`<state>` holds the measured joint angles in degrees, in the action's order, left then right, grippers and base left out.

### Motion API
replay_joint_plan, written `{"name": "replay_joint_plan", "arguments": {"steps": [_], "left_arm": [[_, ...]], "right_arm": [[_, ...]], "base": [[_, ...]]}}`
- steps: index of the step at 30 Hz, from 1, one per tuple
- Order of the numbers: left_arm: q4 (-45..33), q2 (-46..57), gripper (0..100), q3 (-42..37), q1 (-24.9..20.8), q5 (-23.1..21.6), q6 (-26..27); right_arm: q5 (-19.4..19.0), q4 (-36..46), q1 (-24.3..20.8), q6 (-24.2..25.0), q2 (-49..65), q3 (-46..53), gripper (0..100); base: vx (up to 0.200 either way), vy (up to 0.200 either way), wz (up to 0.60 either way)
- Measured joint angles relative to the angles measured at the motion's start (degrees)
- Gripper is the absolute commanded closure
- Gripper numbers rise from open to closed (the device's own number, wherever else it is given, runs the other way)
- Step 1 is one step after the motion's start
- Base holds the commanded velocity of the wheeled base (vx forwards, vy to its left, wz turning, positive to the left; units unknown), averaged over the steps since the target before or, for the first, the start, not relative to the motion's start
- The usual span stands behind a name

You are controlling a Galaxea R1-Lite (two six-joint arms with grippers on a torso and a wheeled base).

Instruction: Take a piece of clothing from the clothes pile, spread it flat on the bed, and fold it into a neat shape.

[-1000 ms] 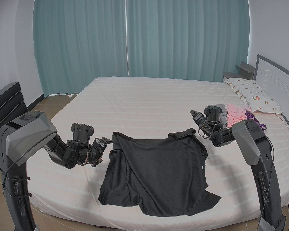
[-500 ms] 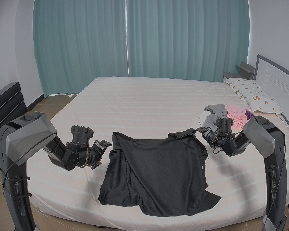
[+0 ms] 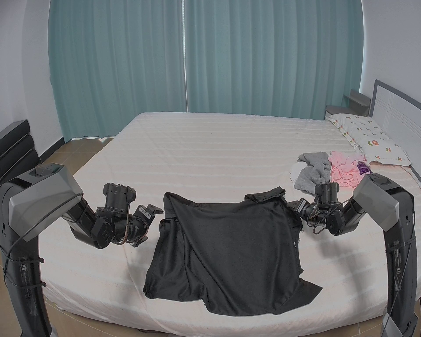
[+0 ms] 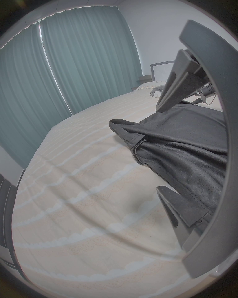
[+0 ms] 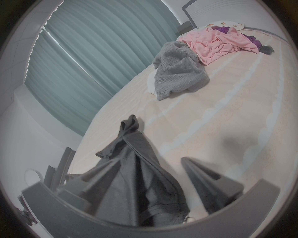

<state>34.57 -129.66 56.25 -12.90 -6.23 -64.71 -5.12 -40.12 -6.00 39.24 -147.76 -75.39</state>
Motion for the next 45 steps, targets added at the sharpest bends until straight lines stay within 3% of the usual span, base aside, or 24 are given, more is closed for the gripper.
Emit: {"name": "replay_joint_plan", "arguments": {"steps": [12, 18, 27, 42, 43, 45], "left_arm": [[-0.3, -1.18, 0, 5.6, 0.22, 1.96, 1.01], [-0.74, -4.57, 0, 12.96, 0.28, 3.61, 5.95], [-2.23, -12.2, 0, 24.87, -0.22, 5.14, 10.7], [-3.12, -22.82, 0, 38.11, -0.9, 5.85, 12.32], [-3.62, -23.17, 100, 38.55, -0.9, 5.94, 12.32], [-4.61, -23.87, 100, 39.49, -0.9, 6.55, 12.32]], "right_arm": [[3.46, -3.62, 1.23, -1.3, -1.61, -2.84, 100], [5.77, -8.02, 2.62, -1.19, -0.56, -3.28, 100], [6.45, -8.81, 2.65, -1.15, 0.24, -1.68, 100], [6.46, -8.98, 1.56, -1.08, 0.27, -0.79, 100], [6.45, -8.98, 1.56, -1.06, 0.24, -0.77, 100], [6.45, -9.01, 1.46, -1.04, 0.22, -0.71, 100]], "base": [[0.0, 0.0, 0.0], [0.0, 0.0, 0.0], [0.0, 0.0, 0.0], [0.0, 0.0, 0.0], [0.0, 0.0, 0.0], [0.0, 0.0, 0.0]]}}
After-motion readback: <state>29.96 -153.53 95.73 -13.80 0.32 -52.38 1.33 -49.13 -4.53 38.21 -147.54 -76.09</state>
